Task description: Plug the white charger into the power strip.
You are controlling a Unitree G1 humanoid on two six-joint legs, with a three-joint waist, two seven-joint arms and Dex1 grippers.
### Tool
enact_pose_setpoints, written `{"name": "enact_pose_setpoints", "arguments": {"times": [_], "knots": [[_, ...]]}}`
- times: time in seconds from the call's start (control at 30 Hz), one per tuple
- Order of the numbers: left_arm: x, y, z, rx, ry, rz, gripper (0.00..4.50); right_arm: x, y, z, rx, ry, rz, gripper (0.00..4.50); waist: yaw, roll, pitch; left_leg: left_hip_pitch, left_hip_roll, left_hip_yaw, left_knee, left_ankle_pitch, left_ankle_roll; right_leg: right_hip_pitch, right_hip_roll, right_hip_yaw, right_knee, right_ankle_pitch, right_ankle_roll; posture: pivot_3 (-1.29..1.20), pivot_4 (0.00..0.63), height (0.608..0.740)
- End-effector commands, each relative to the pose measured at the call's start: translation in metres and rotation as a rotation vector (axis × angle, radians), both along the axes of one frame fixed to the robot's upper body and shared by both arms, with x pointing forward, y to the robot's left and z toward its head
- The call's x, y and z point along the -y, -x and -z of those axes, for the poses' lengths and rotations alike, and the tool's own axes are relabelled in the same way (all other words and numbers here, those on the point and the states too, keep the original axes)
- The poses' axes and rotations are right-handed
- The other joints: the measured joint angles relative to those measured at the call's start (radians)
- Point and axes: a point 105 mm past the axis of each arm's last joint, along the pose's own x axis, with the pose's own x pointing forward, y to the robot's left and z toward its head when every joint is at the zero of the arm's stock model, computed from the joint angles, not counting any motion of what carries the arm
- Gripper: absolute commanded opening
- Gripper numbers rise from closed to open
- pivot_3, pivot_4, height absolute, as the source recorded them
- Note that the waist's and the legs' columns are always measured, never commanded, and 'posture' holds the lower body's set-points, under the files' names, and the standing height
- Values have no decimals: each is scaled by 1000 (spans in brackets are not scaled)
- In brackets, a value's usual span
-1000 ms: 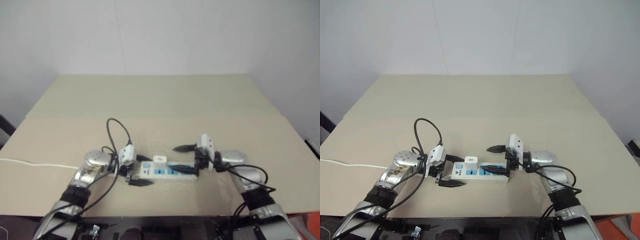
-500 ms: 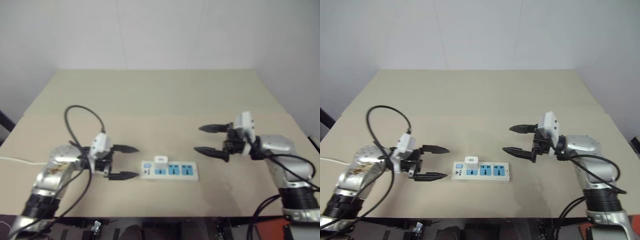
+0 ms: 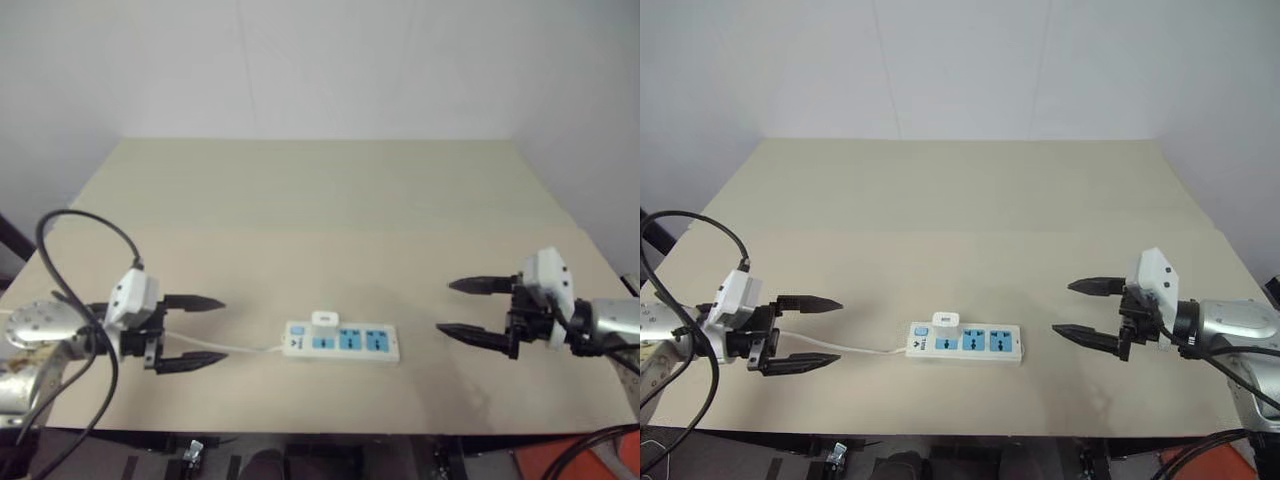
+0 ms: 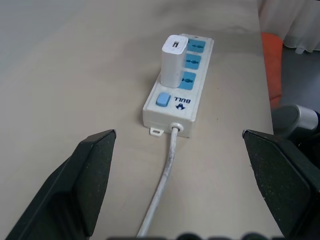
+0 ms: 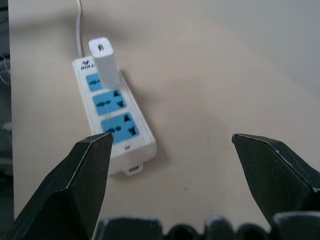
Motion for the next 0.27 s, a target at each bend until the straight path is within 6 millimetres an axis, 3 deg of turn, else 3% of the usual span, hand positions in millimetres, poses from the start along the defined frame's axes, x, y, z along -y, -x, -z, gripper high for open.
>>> {"name": "enact_pose_setpoints", "arguments": {"times": [0.03, 0.27], "knots": [[4, 2, -9, 35, 16, 8, 4440, 2, 4, -9, 44, 32, -5, 4500, 0, 0, 0, 0, 0, 0, 0, 0, 0, 0, 0, 0, 0, 0, 0, 0, 150, 740], [9, -3, -11, 33, 25, 9, 4440, 1, 5, -6, 37, 47, -11, 4500, -1, 0, 0, 0, 0, 0, 0, 0, 0, 0, 0, 0, 0, 0, 0, 0, 150, 740]]}}
